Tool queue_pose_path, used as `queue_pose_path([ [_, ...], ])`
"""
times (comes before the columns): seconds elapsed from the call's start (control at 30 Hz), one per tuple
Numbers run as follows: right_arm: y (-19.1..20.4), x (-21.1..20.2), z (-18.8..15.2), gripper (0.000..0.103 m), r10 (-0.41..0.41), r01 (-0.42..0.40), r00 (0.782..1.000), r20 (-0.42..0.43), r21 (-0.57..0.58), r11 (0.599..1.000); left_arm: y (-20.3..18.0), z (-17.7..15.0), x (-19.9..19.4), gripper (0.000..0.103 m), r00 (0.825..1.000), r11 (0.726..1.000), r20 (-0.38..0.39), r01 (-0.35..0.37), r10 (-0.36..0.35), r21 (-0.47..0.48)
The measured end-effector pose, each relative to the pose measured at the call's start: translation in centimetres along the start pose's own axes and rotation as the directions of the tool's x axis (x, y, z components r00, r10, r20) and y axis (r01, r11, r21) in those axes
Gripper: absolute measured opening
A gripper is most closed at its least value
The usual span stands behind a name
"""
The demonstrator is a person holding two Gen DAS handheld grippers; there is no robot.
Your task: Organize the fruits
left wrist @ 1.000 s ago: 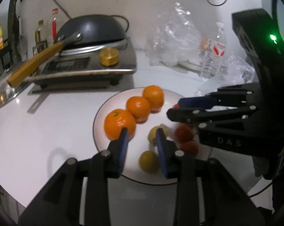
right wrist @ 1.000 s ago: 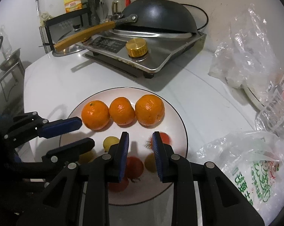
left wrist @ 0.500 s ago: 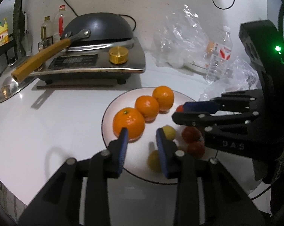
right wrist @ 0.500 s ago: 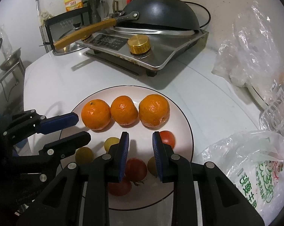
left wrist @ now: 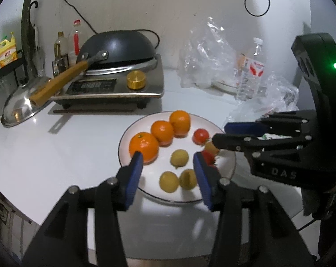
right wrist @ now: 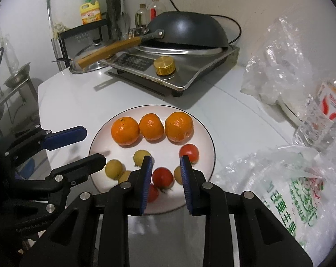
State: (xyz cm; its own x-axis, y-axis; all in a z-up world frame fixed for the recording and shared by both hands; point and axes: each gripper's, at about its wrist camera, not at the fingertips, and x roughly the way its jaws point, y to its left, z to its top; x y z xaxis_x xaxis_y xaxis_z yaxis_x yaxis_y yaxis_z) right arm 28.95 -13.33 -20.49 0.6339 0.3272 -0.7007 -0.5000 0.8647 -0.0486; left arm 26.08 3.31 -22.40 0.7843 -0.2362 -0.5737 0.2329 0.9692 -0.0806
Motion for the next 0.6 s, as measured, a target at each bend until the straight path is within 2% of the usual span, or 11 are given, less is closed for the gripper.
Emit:
queue_pose_path([
  [0.6,0.0,-8.4,-2.3,0.028,-0.024,0.022,0.992,0.125,0.02,1.0,-3.8,0.4,-6.9,0.049,0.995,0.999,0.091,-0.045,0.042,0.03],
])
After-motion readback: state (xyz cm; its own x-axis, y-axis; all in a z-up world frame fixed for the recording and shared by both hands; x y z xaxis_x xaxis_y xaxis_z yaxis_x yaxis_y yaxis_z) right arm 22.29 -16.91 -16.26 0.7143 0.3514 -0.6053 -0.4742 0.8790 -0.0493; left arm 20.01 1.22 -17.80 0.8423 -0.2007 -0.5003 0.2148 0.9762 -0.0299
